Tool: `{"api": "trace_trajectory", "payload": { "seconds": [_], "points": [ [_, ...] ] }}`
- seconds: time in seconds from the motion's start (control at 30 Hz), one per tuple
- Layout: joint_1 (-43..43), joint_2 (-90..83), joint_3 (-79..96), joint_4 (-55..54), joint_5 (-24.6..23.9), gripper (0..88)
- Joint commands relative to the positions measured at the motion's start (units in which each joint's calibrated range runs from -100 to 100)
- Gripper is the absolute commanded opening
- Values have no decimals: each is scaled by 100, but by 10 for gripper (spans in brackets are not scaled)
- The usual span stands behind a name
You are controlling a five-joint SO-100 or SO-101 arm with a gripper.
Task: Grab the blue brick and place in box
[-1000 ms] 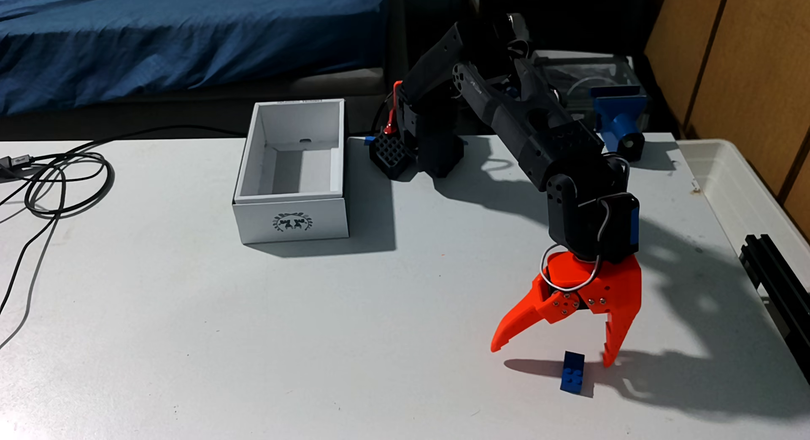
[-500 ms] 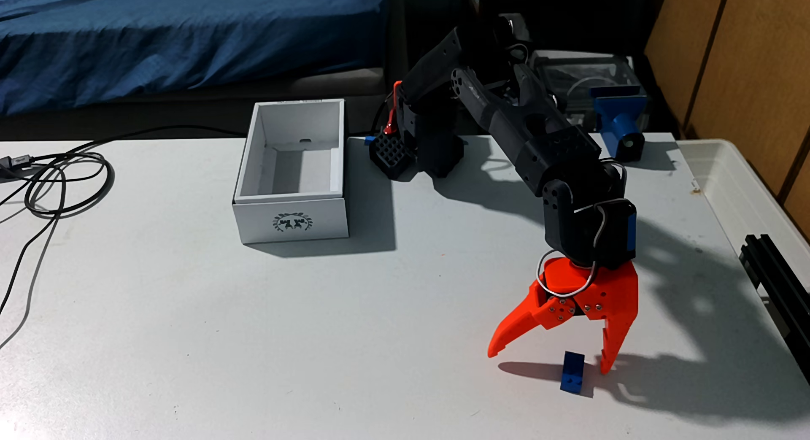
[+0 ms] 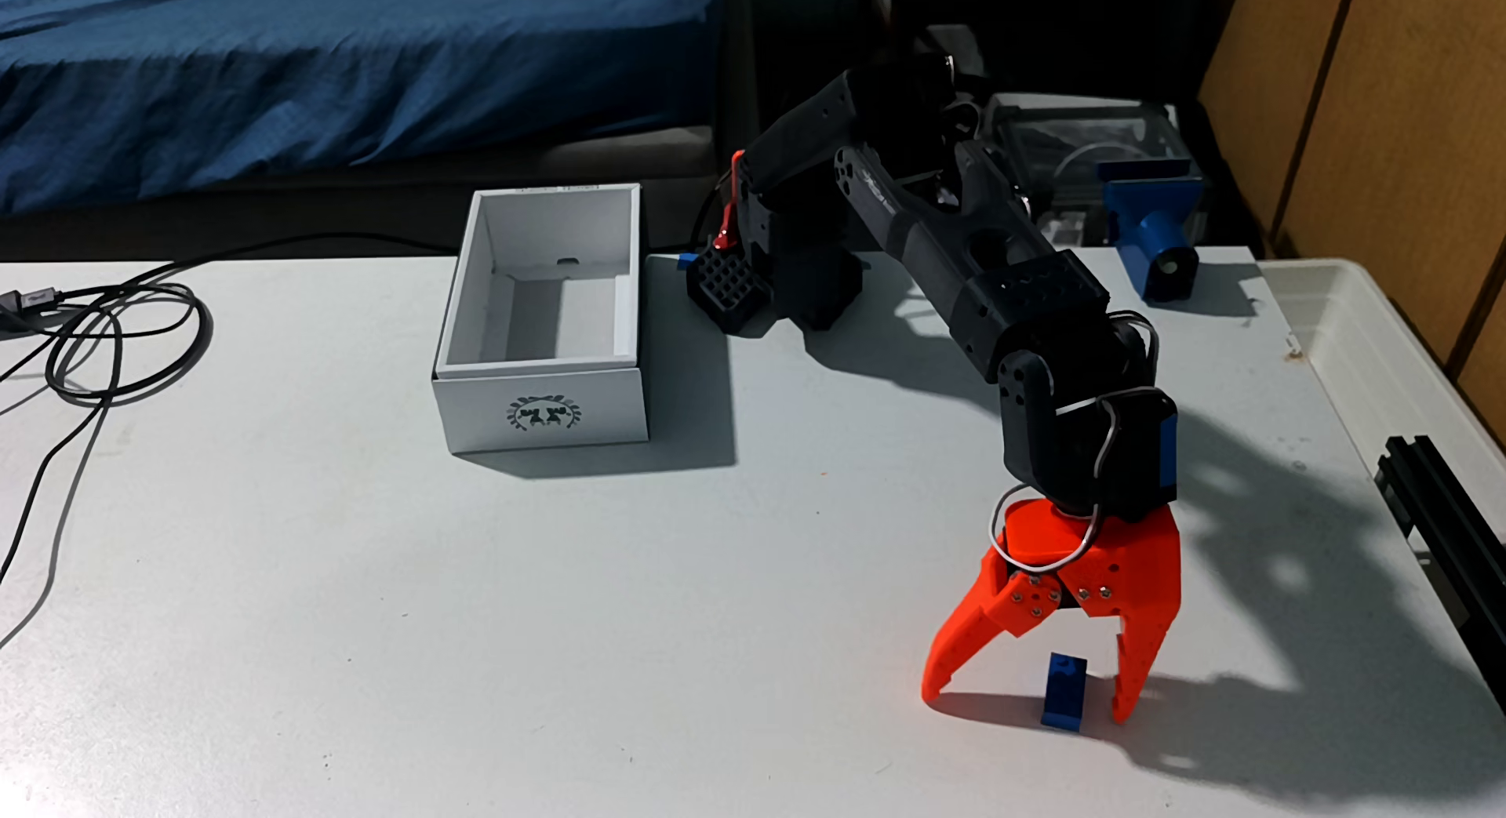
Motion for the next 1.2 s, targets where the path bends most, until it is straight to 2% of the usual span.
{"api": "trace_trajectory", "payload": {
  "seconds": [0.0,1.0,1.17],
  "points": [
    [44,2,-115,43,-27,378],
    [-239,27,-53,285,10,375],
    [-209,27,-53,405,15,318]
  ]
}}
